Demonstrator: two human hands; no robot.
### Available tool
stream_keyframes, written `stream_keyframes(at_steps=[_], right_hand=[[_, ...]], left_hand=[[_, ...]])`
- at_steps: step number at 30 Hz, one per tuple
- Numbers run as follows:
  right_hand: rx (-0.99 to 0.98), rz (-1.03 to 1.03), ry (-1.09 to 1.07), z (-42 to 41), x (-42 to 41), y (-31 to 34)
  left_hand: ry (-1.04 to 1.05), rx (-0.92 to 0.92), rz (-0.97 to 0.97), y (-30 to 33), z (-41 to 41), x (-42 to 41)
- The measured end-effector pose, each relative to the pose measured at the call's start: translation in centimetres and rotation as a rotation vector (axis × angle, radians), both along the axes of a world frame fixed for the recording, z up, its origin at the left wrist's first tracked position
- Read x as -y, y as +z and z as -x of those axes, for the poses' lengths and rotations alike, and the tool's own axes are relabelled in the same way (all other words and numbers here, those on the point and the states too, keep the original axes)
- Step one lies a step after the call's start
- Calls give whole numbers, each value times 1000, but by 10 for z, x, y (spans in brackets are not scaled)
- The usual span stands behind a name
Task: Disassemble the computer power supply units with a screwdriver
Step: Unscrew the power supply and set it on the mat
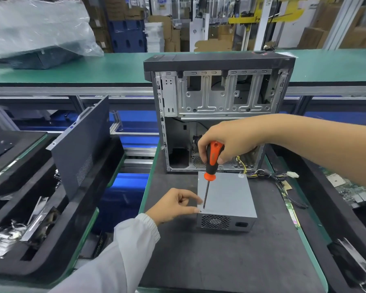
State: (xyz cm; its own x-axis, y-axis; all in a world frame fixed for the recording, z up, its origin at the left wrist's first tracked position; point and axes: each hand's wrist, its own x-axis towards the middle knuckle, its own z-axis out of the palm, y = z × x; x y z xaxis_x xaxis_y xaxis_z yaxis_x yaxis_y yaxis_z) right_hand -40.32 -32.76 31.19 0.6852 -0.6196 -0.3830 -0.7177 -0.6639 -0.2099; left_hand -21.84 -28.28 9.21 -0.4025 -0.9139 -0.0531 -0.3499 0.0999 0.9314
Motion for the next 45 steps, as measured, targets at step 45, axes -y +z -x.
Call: stream_keyframes(at_steps=[45], right_hand=[[63, 46, -447, 121, -15, -17]], left_hand=[[-178, -26, 207, 3, 127, 24]])
